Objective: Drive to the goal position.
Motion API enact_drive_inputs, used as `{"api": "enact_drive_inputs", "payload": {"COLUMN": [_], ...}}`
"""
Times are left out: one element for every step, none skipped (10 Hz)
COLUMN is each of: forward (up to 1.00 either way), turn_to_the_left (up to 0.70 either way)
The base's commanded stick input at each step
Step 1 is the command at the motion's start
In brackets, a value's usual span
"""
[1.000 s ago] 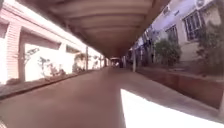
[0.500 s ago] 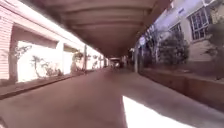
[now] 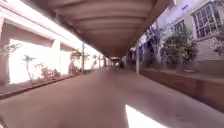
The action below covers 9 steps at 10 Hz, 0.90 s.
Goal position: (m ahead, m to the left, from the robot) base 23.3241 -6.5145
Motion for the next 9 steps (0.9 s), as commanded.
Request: {"api": "enact_drive_inputs", "payload": {"forward": [0.85, 0.85, 0.85, 0.85, 0.85, 0.85, 0.85, 0.85, 0.85], "turn_to_the_left": [0.00, 0.00, 0.00, 0.00, 0.00, 0.00, 0.00, 0.00, 0.00]}}
